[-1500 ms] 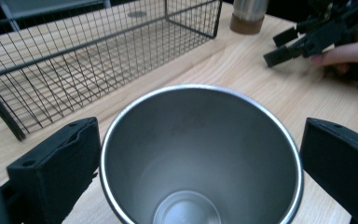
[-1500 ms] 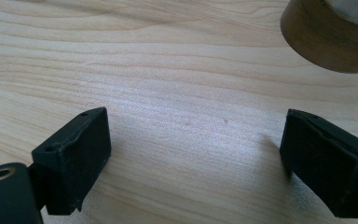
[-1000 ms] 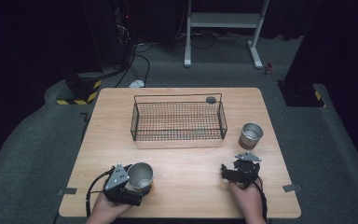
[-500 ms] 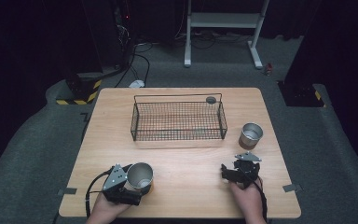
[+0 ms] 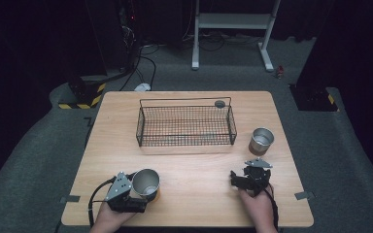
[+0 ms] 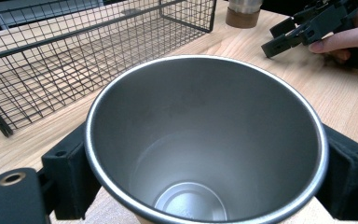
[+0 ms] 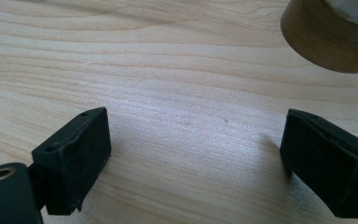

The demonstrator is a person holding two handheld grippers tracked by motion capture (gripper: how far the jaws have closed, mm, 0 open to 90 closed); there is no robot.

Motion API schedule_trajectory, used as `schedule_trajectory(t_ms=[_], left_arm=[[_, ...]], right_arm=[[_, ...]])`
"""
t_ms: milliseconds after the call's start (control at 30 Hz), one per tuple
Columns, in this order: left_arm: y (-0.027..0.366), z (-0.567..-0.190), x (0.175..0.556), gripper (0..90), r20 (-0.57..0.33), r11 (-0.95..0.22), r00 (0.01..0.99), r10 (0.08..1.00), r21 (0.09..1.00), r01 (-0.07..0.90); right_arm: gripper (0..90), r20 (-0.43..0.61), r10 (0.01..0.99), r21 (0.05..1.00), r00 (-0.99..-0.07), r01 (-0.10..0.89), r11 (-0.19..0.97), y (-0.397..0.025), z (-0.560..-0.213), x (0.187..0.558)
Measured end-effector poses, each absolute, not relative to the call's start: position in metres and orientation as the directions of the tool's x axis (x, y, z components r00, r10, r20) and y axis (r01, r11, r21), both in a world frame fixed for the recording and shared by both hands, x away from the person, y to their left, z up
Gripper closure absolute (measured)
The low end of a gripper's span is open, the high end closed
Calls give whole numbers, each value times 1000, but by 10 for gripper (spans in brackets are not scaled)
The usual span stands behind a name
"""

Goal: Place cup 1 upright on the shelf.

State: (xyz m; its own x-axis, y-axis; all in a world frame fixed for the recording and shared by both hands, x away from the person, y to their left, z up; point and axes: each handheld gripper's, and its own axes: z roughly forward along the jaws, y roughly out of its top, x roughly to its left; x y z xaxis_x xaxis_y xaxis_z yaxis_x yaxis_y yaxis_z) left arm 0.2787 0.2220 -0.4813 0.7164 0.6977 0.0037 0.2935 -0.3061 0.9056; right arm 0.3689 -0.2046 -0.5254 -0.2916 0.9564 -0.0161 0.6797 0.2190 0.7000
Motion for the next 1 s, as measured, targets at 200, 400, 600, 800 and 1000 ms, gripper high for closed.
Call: schedule_trajectory(t_ms=[200, 400, 600, 800, 1000], left_arm=[[222, -481, 278, 121, -5, -294, 715, 699, 909, 295], [226, -478, 277, 130, -2, -275, 704, 710, 920, 281], [231, -476, 278, 130, -1, -257, 687, 727, 927, 273], [239, -474, 278, 131, -17, -217, 668, 744, 939, 266], [244, -475, 279, 131, -9, -211, 655, 756, 943, 257]], right_arm=[[85, -16, 956, 700, -292, 680, 219, -205, -525, 369], [85, -16, 956, 700, -292, 680, 219, -205, -525, 369], [85, -16, 956, 700, -292, 680, 219, -205, -525, 369], [85, -16, 956, 700, -292, 680, 219, -205, -525, 369], [85, -16, 956, 700, -292, 680, 219, -205, -525, 369]])
